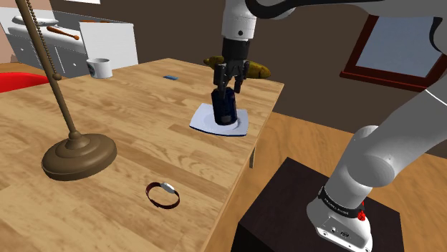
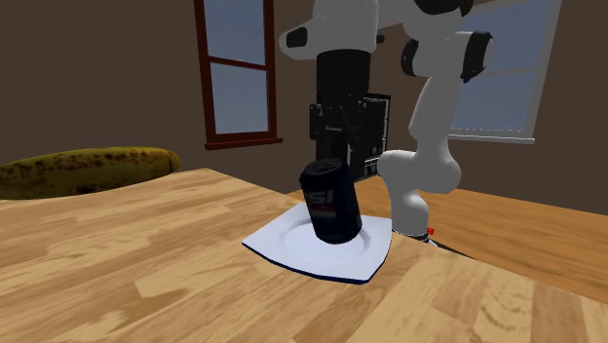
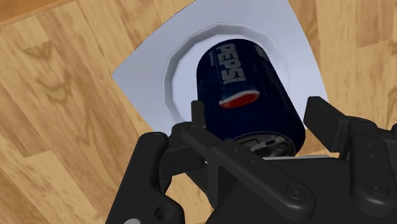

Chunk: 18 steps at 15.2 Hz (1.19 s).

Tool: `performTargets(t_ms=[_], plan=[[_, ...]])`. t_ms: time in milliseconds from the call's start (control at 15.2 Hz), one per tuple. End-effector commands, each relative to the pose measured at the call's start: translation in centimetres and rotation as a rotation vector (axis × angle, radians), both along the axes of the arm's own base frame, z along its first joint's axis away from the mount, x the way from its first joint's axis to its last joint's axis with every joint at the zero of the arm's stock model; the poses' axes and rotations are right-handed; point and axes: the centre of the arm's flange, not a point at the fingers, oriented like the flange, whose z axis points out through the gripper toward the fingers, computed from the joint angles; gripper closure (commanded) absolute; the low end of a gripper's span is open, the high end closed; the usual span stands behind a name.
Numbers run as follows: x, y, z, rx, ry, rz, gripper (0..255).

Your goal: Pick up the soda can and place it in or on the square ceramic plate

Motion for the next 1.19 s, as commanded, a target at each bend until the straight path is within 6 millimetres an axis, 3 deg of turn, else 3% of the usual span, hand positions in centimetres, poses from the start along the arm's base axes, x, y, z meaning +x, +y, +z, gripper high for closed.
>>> performTargets(t_ms=[0,330,594,1122], plan=[[0.0,0.0,0.0,0.0,-0.001,0.0,0],[0.0,0.0,0.0,0.0,-0.001,0.0,0],[0.0,0.0,5.0,0.0,-0.001,0.0,0],[0.0,0.0,5.0,0.0,-0.001,0.0,0]])
